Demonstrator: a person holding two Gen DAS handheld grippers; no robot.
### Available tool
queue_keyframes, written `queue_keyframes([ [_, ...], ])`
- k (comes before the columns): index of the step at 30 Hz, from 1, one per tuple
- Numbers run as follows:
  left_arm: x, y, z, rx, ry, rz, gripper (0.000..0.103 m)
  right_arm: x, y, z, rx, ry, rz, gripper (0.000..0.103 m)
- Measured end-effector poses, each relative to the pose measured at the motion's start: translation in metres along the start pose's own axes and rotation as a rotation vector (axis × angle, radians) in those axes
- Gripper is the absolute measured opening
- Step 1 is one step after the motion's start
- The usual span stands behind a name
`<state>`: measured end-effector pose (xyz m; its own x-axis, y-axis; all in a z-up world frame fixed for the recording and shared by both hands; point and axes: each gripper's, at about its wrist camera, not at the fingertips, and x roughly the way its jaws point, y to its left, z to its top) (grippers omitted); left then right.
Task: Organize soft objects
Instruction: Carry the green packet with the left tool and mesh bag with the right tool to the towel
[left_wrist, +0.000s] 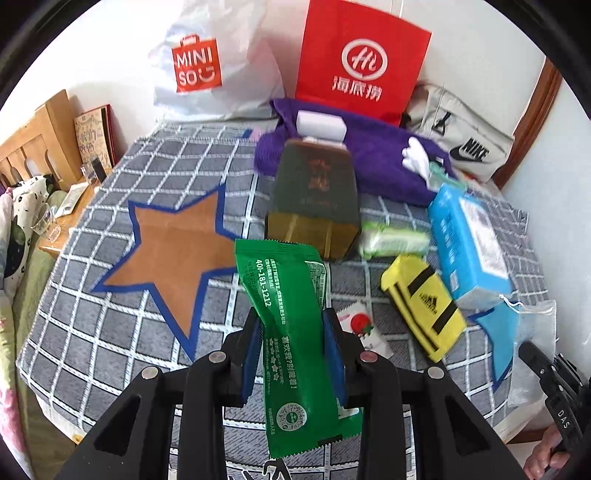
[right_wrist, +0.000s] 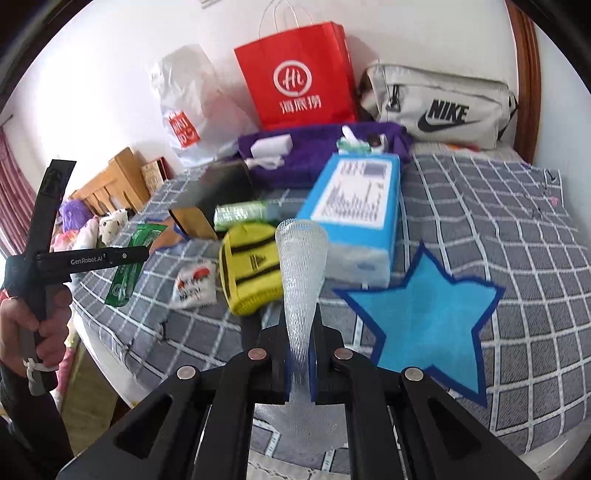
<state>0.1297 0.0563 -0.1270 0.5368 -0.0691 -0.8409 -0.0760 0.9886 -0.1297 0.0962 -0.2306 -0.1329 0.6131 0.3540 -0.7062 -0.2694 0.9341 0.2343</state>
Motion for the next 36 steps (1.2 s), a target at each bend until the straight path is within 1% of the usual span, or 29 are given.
queue_keyframes([
  [8,-0.016,0.002,0.023,-0.013,-0.050,-0.029,0.031,-0.013,0.007,0.029,-0.017,-0.053,-0.005,0.007],
  [16,-0.020,-0.002,0.046,-0.005,-0.074,-0.036,0.031,-0.009,0.009,0.059,-0.032,-0.079,-0.017,0.007],
  [28,-0.015,-0.022,0.087,0.023,-0.104,-0.022,0.031,0.012,-0.010,0.110,-0.024,-0.105,-0.052,0.007],
  [30,-0.014,-0.024,0.094,0.022,-0.108,-0.030,0.031,0.013,-0.013,0.120,-0.023,-0.115,-0.054,0.007],
  [33,-0.012,-0.029,0.104,0.025,-0.108,-0.062,0.031,0.014,-0.018,0.136,-0.021,-0.140,-0.060,0.007],
  [36,-0.010,-0.035,0.113,0.038,-0.111,-0.065,0.031,0.016,-0.020,0.149,-0.027,-0.156,-0.062,0.007],
])
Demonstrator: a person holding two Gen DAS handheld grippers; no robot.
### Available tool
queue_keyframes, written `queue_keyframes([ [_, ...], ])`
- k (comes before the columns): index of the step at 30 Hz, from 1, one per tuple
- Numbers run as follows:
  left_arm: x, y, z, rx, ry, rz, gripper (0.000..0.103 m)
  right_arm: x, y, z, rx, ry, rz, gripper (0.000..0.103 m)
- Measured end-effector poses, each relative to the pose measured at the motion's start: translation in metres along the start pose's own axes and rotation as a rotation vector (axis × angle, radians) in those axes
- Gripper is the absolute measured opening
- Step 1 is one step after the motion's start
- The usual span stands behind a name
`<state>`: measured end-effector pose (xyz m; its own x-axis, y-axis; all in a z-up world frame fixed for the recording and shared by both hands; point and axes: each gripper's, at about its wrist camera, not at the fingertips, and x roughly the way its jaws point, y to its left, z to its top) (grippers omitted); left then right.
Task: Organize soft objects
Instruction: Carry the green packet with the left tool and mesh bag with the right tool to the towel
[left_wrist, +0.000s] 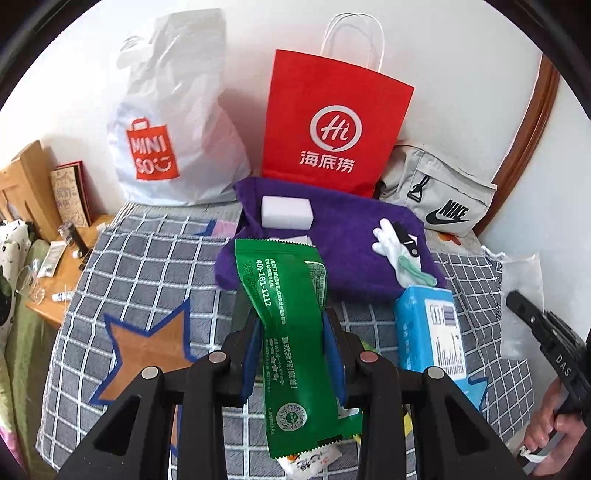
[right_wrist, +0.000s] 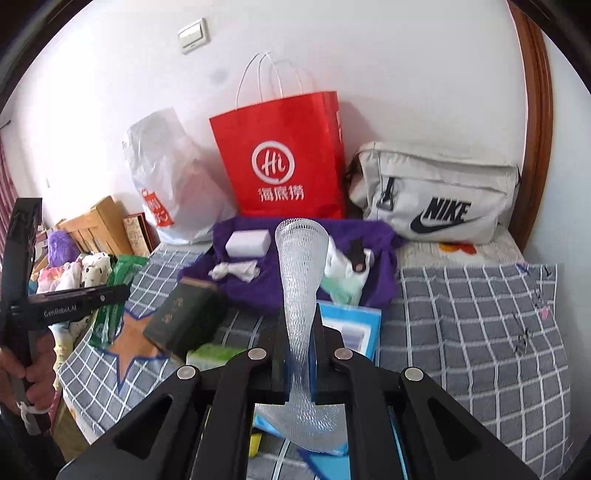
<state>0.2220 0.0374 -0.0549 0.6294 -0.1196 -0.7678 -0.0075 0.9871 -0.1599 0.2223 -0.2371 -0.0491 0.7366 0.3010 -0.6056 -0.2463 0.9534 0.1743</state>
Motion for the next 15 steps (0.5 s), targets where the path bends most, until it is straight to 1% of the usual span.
queue_keyframes([
  [5,0.006,-0.008,0.012,0.020,-0.002,-0.009,0.031,0.010,-0.002,0.017,-0.003,-0.013,0.005,0.007],
  [9,0.011,-0.007,0.020,0.033,-0.006,-0.002,0.031,0.021,-0.004,0.029,-0.001,-0.015,0.021,0.007],
  [12,0.017,0.004,0.028,0.007,0.000,0.007,0.031,0.030,-0.002,0.038,-0.010,-0.019,0.027,0.007],
  [15,0.021,0.011,0.038,-0.014,-0.002,0.001,0.031,0.039,-0.001,0.048,-0.019,-0.026,0.024,0.007],
])
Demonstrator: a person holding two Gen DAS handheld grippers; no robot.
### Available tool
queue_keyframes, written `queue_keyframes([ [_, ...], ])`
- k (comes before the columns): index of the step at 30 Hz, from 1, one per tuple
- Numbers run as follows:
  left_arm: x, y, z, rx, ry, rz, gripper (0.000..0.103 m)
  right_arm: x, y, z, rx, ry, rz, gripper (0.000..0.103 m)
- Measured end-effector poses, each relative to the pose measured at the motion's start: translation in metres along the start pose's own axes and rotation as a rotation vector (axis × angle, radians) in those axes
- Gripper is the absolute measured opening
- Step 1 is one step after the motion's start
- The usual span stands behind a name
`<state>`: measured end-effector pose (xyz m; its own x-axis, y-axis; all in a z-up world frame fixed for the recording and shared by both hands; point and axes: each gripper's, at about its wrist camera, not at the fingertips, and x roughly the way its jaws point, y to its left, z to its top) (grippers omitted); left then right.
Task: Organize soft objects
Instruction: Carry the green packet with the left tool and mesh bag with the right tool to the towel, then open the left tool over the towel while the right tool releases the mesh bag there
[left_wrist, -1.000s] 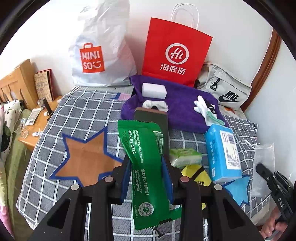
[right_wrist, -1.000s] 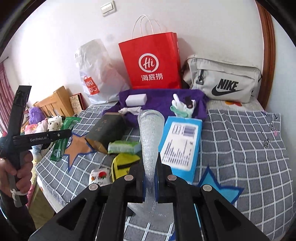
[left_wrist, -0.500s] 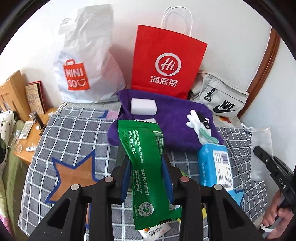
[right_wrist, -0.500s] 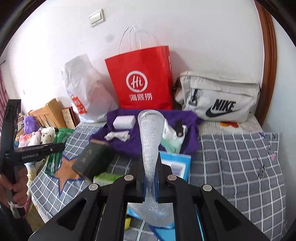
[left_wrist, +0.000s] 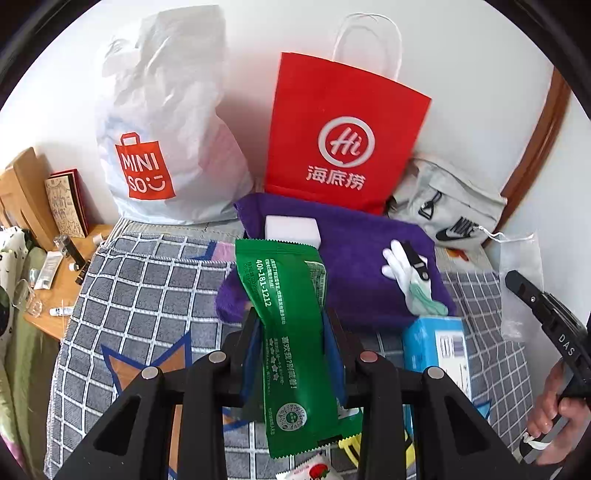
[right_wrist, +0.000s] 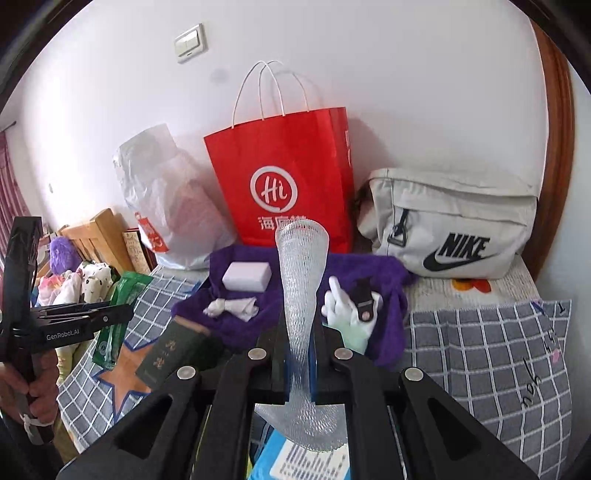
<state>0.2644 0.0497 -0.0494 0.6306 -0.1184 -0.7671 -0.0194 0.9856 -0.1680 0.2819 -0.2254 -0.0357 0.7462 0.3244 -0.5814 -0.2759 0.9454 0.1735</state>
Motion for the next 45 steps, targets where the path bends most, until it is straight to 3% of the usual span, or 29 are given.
queue_keyframes([
  [16,0.049,0.003,0.039,0.029,0.023,0.027,0.031,0.069,-0.019,0.045,0.009,0.001,0.006,0.007],
  [19,0.065,0.002,0.042,0.039,0.042,0.048,0.031,0.088,-0.027,0.042,0.028,0.023,0.018,0.007],
  [33,0.138,-0.019,0.069,0.053,0.118,-0.036,0.031,0.142,-0.055,0.025,0.075,0.157,0.044,0.007],
  [45,0.178,-0.024,0.058,0.061,0.197,-0.050,0.031,0.189,-0.051,0.000,0.072,0.299,0.094,0.009],
])
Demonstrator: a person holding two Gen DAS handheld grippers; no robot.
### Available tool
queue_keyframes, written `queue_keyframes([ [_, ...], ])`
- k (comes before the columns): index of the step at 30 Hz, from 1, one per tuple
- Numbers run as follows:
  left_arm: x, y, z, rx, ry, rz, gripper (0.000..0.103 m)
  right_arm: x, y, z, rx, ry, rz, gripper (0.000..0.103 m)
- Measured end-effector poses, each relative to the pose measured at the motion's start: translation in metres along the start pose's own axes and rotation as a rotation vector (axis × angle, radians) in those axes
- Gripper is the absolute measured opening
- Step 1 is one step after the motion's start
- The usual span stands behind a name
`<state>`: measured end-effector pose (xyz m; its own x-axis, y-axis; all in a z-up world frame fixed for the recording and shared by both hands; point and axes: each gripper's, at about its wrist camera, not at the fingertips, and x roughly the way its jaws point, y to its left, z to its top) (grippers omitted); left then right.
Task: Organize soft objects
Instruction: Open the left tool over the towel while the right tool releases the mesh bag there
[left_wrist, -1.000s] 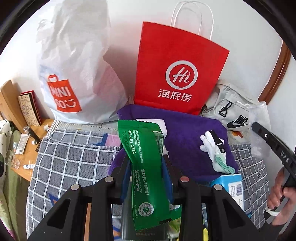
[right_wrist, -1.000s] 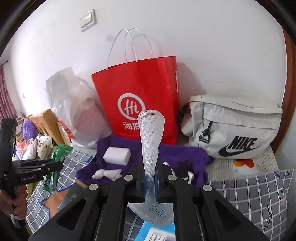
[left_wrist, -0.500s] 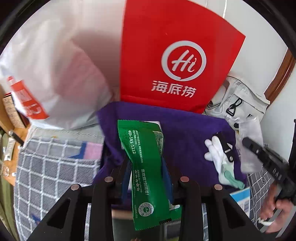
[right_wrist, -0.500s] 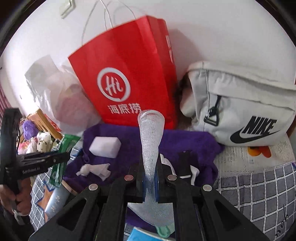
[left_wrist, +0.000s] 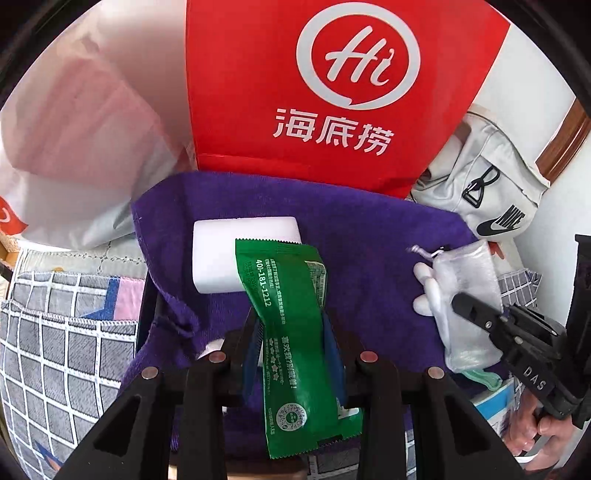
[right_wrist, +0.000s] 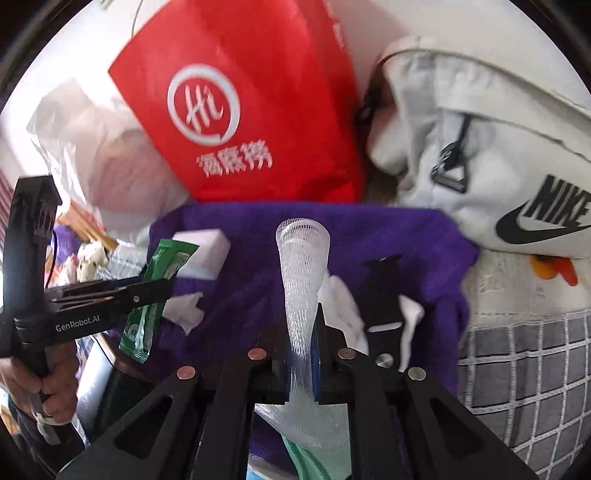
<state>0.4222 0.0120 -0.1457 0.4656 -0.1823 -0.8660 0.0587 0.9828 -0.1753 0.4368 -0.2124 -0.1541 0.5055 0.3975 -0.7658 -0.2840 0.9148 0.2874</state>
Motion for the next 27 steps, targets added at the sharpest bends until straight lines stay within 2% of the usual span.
queue_keyframes([
  [6,0.013,0.010,0.004,-0.047,0.023,-0.043,0.031,0.001,-0.004,-0.001,0.035,-0.006,-0.004,0.010],
  [12,0.017,0.009,0.005,-0.039,0.017,-0.041,0.032,0.006,-0.009,-0.002,0.054,0.015,-0.011,0.012],
  [13,0.019,0.008,0.005,-0.040,0.022,-0.046,0.033,0.006,-0.008,-0.002,0.051,0.018,-0.012,0.015],
  [15,0.020,0.007,0.006,-0.039,0.030,-0.050,0.035,0.005,-0.005,-0.002,0.040,0.010,-0.019,0.041],
  [17,0.023,0.004,0.008,-0.040,0.030,-0.046,0.039,-0.001,-0.002,-0.002,0.030,-0.014,-0.038,0.057],
  [19,0.022,0.004,0.009,-0.042,0.029,-0.038,0.052,-0.005,0.001,-0.001,0.016,-0.030,-0.053,0.059],
  [27,-0.004,-0.001,0.009,-0.037,-0.007,-0.028,0.053,-0.024,0.008,-0.001,0.011,-0.072,-0.108,0.063],
])
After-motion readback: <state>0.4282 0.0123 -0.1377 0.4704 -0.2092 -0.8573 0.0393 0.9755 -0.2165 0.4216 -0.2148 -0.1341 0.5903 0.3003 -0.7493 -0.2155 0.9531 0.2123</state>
